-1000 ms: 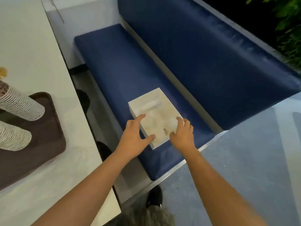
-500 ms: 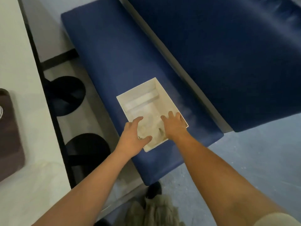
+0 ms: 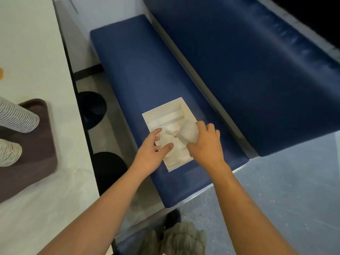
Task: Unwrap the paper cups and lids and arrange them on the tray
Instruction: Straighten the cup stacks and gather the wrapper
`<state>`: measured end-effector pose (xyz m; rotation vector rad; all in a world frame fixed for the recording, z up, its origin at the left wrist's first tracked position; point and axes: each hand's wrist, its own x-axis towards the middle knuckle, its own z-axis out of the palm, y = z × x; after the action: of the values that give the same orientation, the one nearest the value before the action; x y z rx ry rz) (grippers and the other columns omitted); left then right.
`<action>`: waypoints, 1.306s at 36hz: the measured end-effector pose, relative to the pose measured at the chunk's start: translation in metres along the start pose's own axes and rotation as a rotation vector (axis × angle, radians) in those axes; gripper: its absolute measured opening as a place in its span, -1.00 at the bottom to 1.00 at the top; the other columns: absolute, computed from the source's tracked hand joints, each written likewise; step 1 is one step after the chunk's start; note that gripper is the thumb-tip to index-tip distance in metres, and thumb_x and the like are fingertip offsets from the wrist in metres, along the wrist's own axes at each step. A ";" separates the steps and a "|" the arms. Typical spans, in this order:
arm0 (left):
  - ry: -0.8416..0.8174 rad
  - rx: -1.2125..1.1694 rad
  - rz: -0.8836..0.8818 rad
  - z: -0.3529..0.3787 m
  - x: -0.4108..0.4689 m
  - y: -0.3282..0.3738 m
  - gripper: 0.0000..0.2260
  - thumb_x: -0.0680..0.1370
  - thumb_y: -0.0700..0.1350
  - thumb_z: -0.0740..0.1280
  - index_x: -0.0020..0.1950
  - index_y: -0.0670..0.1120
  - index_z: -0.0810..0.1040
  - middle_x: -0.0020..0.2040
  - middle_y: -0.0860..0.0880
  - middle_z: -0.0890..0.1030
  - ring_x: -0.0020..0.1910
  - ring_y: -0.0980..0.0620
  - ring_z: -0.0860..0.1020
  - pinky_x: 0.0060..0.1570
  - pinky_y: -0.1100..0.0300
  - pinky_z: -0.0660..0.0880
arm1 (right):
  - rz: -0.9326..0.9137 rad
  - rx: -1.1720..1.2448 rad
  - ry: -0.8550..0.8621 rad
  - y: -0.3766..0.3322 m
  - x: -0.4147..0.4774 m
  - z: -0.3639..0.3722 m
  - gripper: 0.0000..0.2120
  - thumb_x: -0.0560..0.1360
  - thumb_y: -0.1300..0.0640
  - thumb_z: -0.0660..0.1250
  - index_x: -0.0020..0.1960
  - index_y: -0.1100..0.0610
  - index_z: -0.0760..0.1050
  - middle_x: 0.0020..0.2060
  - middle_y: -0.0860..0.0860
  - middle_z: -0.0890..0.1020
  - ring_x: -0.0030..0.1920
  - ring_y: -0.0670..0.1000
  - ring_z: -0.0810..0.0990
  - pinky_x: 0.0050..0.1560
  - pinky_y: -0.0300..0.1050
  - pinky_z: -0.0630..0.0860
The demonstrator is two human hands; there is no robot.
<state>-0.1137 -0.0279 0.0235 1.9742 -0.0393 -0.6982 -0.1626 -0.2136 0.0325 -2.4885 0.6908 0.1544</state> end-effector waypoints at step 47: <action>0.777 0.653 0.655 -0.441 -0.332 -0.122 -0.89 0.59 -0.12 0.39 -0.01 -0.10 0.71 -0.19 0.01 0.63 -0.23 0.11 0.48 -0.18 0.35 0.40 | -0.852 0.285 -0.063 -0.463 -0.311 0.107 -0.88 0.52 0.09 0.47 0.06 -0.02 0.65 0.22 -0.02 0.42 0.27 -0.07 0.41 0.25 -0.30 0.30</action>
<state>-0.2070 0.4940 0.2210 2.5130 -0.4635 0.5955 -0.1917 0.3143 0.2401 -2.2692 -0.3796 -0.1719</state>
